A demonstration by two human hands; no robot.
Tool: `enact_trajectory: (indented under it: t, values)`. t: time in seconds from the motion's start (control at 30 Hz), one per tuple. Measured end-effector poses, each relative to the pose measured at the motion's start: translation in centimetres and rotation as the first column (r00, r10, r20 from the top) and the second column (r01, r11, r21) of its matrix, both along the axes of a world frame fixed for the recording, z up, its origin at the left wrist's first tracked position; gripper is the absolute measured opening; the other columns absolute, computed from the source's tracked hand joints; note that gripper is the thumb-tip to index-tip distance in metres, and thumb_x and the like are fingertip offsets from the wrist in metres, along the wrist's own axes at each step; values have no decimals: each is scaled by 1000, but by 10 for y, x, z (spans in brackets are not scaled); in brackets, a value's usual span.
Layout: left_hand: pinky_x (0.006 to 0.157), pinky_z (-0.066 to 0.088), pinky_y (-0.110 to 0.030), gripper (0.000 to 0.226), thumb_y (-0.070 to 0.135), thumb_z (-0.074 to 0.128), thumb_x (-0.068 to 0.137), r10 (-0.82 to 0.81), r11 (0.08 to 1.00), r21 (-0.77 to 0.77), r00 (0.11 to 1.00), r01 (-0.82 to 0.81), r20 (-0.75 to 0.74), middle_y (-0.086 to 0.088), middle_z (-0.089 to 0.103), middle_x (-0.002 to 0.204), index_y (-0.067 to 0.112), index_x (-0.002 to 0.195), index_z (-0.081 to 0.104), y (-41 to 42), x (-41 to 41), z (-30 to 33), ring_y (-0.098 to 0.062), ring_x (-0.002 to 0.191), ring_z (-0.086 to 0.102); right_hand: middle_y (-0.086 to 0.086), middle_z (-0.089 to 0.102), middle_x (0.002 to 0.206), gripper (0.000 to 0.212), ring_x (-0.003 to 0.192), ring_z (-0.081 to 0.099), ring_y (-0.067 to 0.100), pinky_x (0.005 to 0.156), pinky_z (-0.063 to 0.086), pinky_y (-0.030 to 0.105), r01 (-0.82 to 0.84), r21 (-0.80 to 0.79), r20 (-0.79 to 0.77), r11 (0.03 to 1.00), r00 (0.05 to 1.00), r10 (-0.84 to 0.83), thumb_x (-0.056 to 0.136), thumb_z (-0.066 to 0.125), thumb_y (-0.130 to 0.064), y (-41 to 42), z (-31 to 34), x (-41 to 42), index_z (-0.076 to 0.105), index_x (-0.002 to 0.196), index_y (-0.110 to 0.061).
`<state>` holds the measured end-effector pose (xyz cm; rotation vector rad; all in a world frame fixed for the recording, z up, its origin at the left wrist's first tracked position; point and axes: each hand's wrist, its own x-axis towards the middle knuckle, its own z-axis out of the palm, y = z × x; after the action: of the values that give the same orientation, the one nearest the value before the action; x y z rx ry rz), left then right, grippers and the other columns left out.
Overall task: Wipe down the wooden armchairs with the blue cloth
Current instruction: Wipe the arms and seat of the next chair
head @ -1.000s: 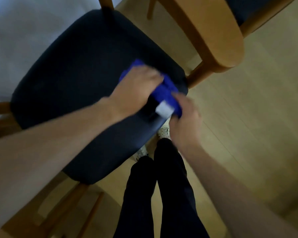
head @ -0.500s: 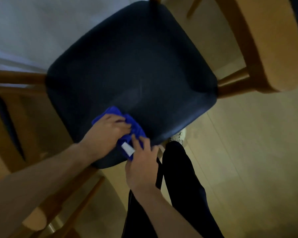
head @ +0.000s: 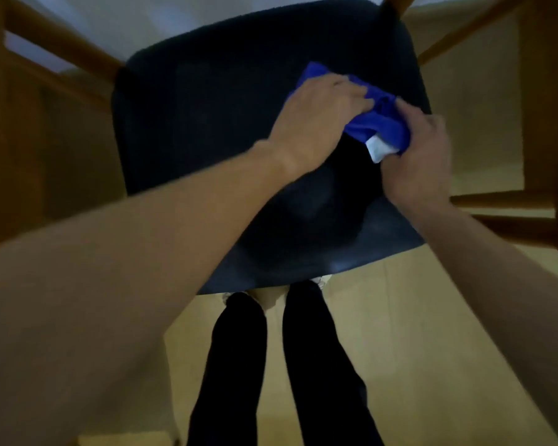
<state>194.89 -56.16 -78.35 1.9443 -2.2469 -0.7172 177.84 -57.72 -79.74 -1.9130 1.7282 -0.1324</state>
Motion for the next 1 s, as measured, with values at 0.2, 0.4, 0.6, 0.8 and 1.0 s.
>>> enact_trajectory:
  t: [0.2,0.4,0.6,0.8,1.0]
  values:
    - [84,48,-47,26,14,48,84,161,980,120,987,-159,-7,-11,68,101,12,96,71,68,73,-2,-32,101,59,3,40,130,50,110,40,28,73,30,29,-31,92,-45,995,998,35,87,58,-16,96,-5,94,50,135,-28]
    - [75,53,-38,25,12,55,87,352,754,475,890,-454,291,-4,68,99,23,106,67,187,77,27,-25,90,63,-3,40,120,53,105,38,23,76,48,32,-516,290,178,806,857,484,83,66,-18,162,2,96,51,134,-28]
    - [77,53,-41,24,18,50,87,302,826,416,922,-381,243,-2,67,95,28,105,63,152,54,41,-28,89,64,9,61,106,35,101,54,28,90,45,38,-692,338,249,637,719,649,85,59,-18,85,13,63,67,119,-24]
    - [84,43,-35,31,21,37,98,200,978,39,975,-204,92,0,62,120,22,116,62,29,24,19,-22,110,55,15,49,130,59,114,51,29,93,35,26,-245,76,9,966,969,245,86,66,-14,-3,15,30,47,141,-26]
    - [96,41,-35,31,16,43,98,512,858,97,857,-505,-65,-7,61,127,15,118,66,83,66,1,-24,120,53,3,44,137,60,120,38,31,79,26,25,-108,57,-88,993,990,112,85,55,-6,81,-10,107,49,139,-31]
